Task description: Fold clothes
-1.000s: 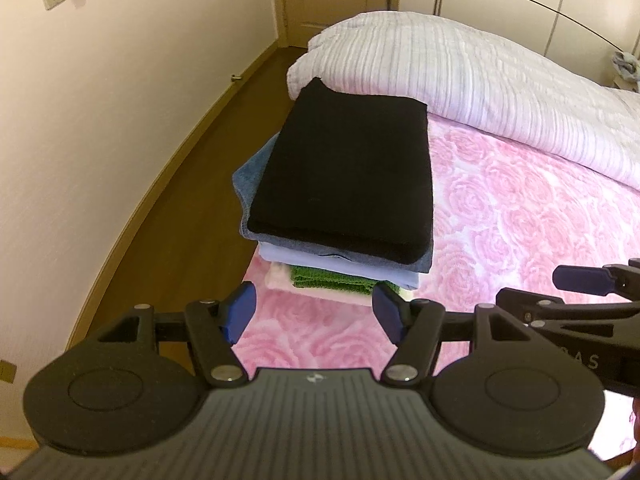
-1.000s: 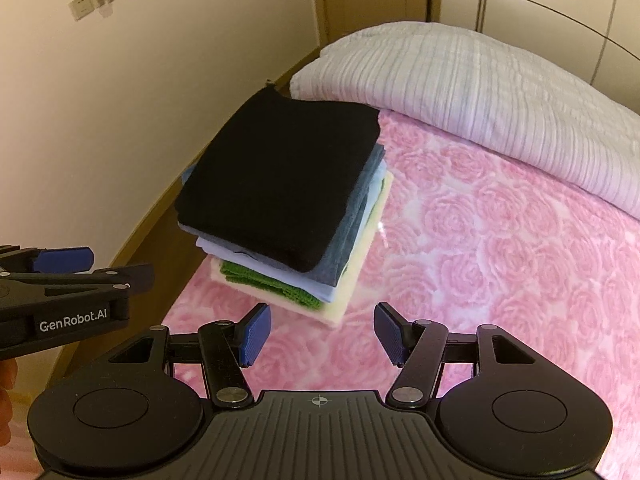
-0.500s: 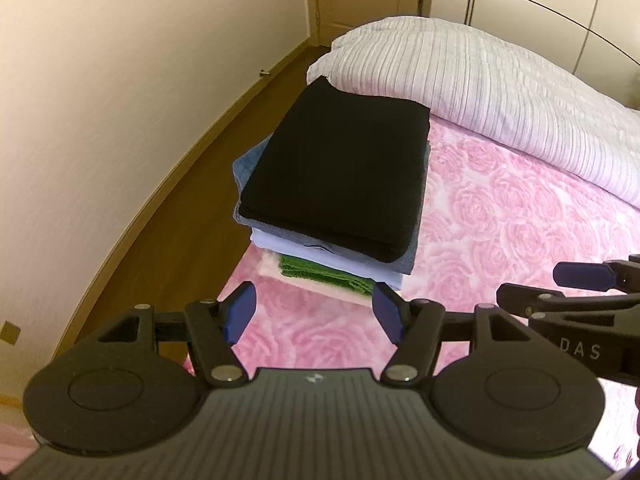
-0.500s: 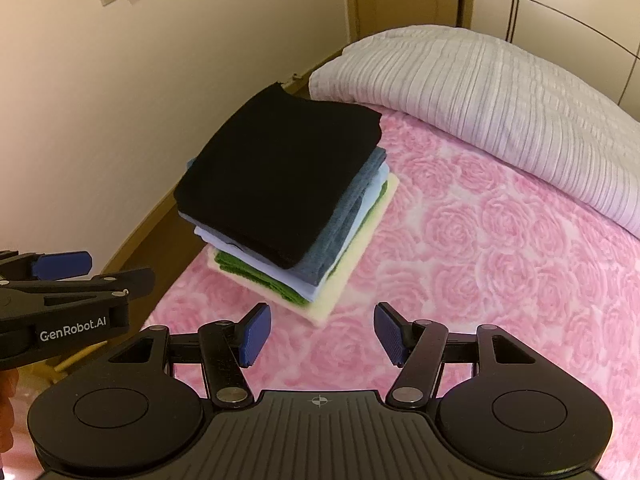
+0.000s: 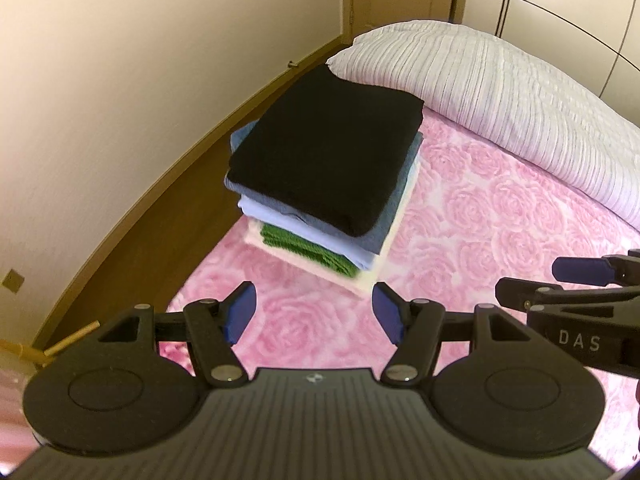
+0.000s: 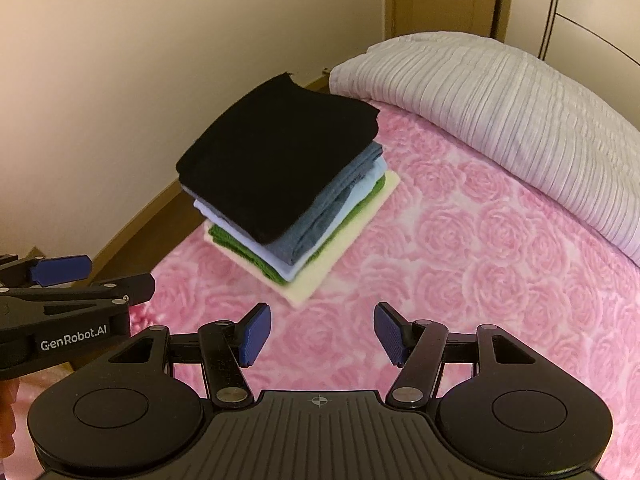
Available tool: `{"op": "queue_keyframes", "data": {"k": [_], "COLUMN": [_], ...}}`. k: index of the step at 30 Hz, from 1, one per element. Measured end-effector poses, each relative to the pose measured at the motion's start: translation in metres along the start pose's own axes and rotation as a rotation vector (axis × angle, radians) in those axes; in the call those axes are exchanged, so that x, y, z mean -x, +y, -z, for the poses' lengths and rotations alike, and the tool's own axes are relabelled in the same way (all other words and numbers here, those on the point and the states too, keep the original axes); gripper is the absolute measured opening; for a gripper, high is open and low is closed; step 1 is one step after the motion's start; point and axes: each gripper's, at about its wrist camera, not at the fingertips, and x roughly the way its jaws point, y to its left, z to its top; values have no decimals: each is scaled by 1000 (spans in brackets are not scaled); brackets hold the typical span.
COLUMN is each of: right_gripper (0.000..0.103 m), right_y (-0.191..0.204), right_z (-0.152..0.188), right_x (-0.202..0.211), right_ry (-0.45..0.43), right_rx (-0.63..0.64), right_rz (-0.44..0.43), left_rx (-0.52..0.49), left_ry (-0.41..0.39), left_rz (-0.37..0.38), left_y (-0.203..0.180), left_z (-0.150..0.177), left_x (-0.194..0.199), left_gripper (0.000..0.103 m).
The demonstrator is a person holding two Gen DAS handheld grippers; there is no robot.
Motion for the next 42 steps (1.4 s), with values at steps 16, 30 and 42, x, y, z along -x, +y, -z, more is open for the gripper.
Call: {"op": "queue_keyframes", "data": {"k": [16,30,42], "right_gripper": [61,61,61], "right_y": [-54,-77,-79], "right_z": [14,-2,-19], "right_x": [4,-17,-48], "right_ry": [36,58,100], "right_rx": [35,56,58], "right_rz": [-39,-51,-51], "left_rx": [93,123,121], "left_ry": [19,49,82], "left_rz": [-54,-90,-89], "left_y": [-41,-51,-49], "left_z": [21,11,-4], "left_x": [1,-16,-44], "left_gripper": [61,61,61]}}
